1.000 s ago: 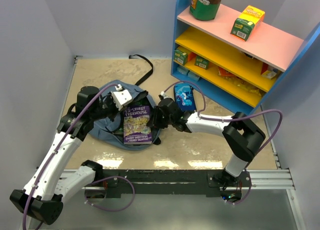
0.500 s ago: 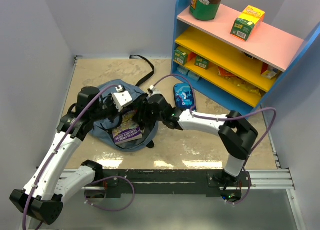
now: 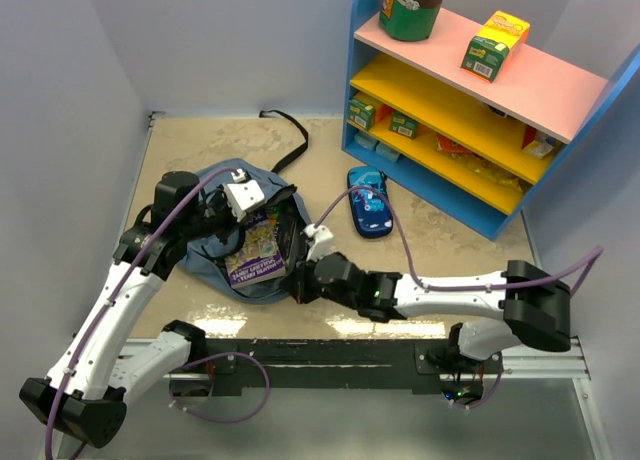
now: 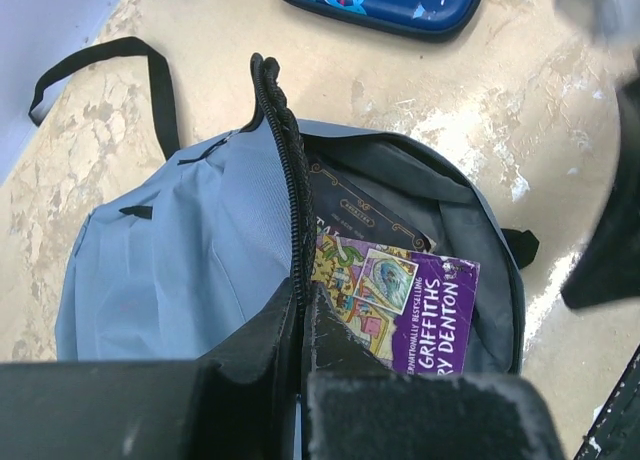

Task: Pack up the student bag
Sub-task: Place the book in the student bag, then adjust the book in the student bag.

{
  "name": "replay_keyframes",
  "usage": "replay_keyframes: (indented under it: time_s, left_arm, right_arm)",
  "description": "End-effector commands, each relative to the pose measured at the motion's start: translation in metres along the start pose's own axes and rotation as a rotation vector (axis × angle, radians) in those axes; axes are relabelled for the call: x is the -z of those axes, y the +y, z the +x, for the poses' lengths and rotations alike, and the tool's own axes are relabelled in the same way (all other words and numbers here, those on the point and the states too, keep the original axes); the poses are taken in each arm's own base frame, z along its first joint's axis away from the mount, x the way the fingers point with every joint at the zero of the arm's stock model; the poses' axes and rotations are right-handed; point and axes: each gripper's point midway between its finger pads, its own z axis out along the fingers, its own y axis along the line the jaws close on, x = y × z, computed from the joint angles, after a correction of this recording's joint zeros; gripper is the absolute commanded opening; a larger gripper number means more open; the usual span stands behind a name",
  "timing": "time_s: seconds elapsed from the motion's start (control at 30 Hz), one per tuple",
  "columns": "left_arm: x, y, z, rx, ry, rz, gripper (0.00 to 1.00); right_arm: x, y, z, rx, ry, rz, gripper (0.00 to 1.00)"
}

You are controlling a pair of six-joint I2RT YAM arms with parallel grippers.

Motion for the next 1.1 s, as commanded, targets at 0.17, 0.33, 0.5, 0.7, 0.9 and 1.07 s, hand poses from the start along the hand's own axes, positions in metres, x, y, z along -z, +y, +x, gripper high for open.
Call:
replay_keyframes:
  time_s: [0.17,0.33,0.5,0.7,0.9,1.07]
  left_arm:
    - [0.016,0.014,-0.060,-0.043,-0.170,-0.034,0.00]
    - [0.018,0.011,-0.058,-0.053,-0.163,-0.028,0.00]
    - [0.020,0.007,-0.057,-0.051,-0.163,-0.012,0.00]
    - [0.022,0.000,-0.060,-0.048,-0.166,0.029,0.00]
    - [0.022,-0.003,-0.062,-0.041,-0.168,0.055,0.00]
    - [0.019,-0.002,-0.055,-0.050,-0.141,0.048,0.00]
  right_arm:
    - [-0.038,0.012,0.021,0.143,-0.040,0.048,0.00]
    - [-0.069,0.018,0.020,0.121,-0.050,0.076,0.00]
    - [-0.092,0.016,0.002,0.112,-0.120,0.135,0.00]
    - [-0.121,0.007,-0.020,0.100,-0.180,0.177,0.00]
    - [-0.141,0.007,-0.025,0.127,-0.193,0.177,0.00]
    - [-0.121,0.025,-0.021,0.155,-0.141,0.069,0.00]
